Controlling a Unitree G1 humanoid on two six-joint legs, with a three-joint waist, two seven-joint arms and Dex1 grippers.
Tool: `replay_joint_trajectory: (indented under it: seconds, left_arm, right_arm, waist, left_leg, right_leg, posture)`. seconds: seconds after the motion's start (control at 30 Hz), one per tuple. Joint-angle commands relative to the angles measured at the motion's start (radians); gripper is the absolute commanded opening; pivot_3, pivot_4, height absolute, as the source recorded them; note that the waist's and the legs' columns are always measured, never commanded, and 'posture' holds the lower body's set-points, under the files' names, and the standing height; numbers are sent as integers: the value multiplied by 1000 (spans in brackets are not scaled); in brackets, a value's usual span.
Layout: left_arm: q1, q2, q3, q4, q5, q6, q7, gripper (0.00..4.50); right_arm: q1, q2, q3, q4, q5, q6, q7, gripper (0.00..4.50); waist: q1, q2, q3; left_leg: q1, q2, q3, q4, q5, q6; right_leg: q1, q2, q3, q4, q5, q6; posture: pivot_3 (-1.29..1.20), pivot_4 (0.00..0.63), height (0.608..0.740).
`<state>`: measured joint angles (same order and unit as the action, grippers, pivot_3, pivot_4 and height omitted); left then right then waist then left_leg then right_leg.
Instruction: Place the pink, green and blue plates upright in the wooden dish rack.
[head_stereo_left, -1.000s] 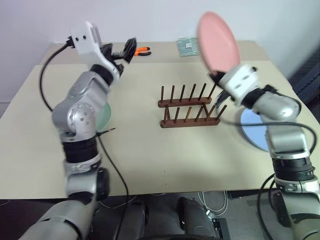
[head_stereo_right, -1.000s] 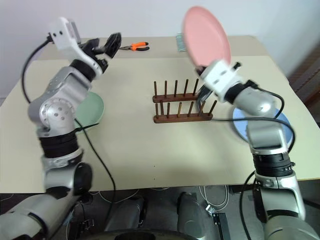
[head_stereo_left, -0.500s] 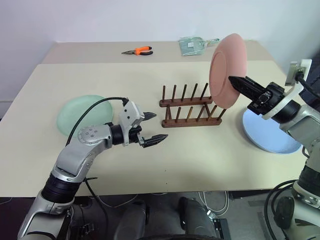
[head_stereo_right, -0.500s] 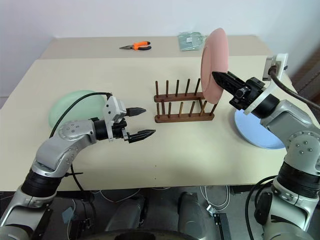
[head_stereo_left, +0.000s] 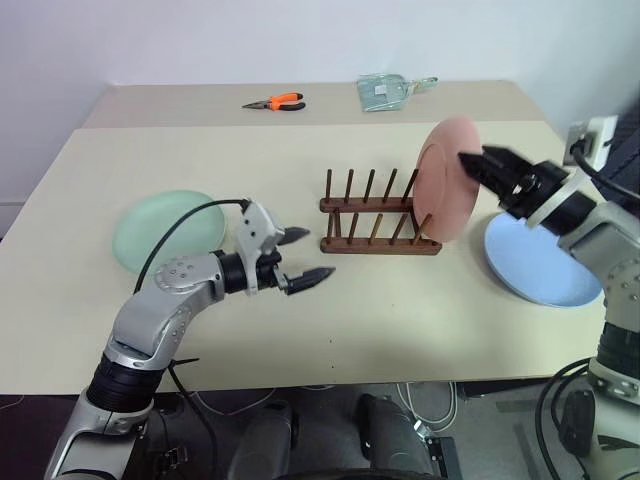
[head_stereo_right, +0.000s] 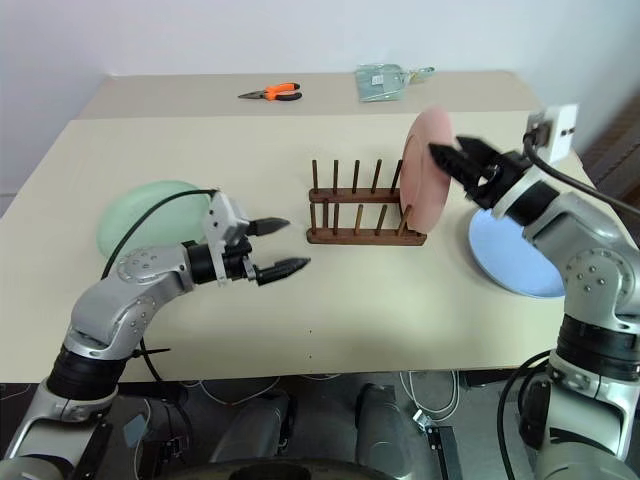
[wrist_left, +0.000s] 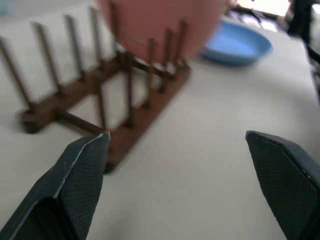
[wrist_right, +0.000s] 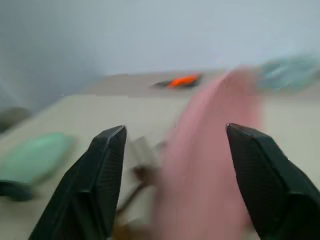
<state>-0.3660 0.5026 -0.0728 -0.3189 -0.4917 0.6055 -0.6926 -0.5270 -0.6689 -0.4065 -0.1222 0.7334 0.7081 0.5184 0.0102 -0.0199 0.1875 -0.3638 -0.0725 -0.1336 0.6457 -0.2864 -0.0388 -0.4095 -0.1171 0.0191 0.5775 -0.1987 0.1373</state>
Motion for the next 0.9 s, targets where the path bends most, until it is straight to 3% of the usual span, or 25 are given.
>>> replay_joint_trajectory:
  seconds: [0.03, 0.07, 0.13, 0.2, 0.23, 0.37, 0.6, 0.7, 0.8, 0.9]
  left_arm:
    - [-42, -26, 138, 100, 90, -36, 202, 4500]
    - [-62, -40, 180, 143, 118, -28, 283, 4500]
    - [-113, -71, 279, 239, 160, 16, 468, 4500]
    - [-151, -49, 358, 354, 273, 58, 685, 4500]
    - [-159, -39, 385, 384, 311, 63, 752, 4500]
    - [-176, -36, 530, 425, 344, 107, 927, 4500]
    - [-133, -97, 640, 372, 215, 315, 879, 4500]
    - [-130, -158, 711, 335, 139, 373, 870, 3618]
    - [-137, -203, 761, 323, 114, 365, 900, 2122]
    - [-148, -213, 719, 288, 95, 314, 847, 568]
  right_arm:
    - [-91, -61, -10, 35, -152, -201, -27, 2931]
    - [-113, -73, -8, 41, -166, -231, -15, 2931]
    - [-146, -96, 11, 24, -191, -286, 23, 3493]
    - [-164, -120, 83, -52, -214, -323, 94, 4285]
    - [-167, -124, 114, -83, -216, -323, 116, 4461]
    - [-143, -102, 257, -202, -234, -317, 184, 4461]
    - [-114, -1, 376, -284, -231, -296, 190, 4461]
    - [-86, 26, 417, -312, -251, -300, 188, 4500]
    - [-61, 47, 447, -329, -271, -303, 184, 4500]
    - [-52, 32, 486, -324, -300, -267, 197, 4500]
  waist:
    - [0, 0, 0]
    - [1, 0, 0]
    - [-1, 0, 0]
    - [-5, 0, 0]
    - [-11, 0, 0]
    - [-23, -2, 0]
    - [0, -4, -1]
    - [3, -5, -2]
    - [2, -5, -2]
    - [3, -5, -2]
  left_leg:
    - [0, 0, 0, 0, 0, 0]
    - [0, 0, 0, 0, 0, 0]
    - [0, 0, -1, 0, 0, 0]
    - [0, 0, -1, 0, 0, 0]
    - [1, 0, -1, -1, 0, 0]
    - [4, 0, -1, -3, 0, -1]
    - [2, -1, -3, 0, 0, -2]
    - [1, -1, -4, 0, 0, -2]
    - [1, -1, -4, -1, 1, -3]
    - [2, -1, -4, -1, 1, -3]
  right_leg:
    - [0, 0, 0, 0, 1, 1]
    - [0, 0, 0, 0, 1, 2]
    - [0, 1, -1, 1, 2, 3]
    - [0, 1, -1, 1, 3, 3]
    - [0, 1, -1, 1, 3, 3]
    - [0, 1, 0, 1, 2, 5]
    - [1, 0, -1, 1, 4, 2]
    - [1, 0, -2, 1, 4, 2]
    - [0, 0, -3, 2, 4, 2]
    - [1, 0, -3, 2, 4, 2]
  posture:
    - [0, 150, 740]
    - [0, 150, 740]
    - [0, 150, 740]
    - [0, 150, 740]
    - [0, 150, 740]
    - [0, 150, 740]
    - [0, 150, 740]
    - [0, 150, 740]
    - [0, 150, 740]
    - [0, 150, 740]
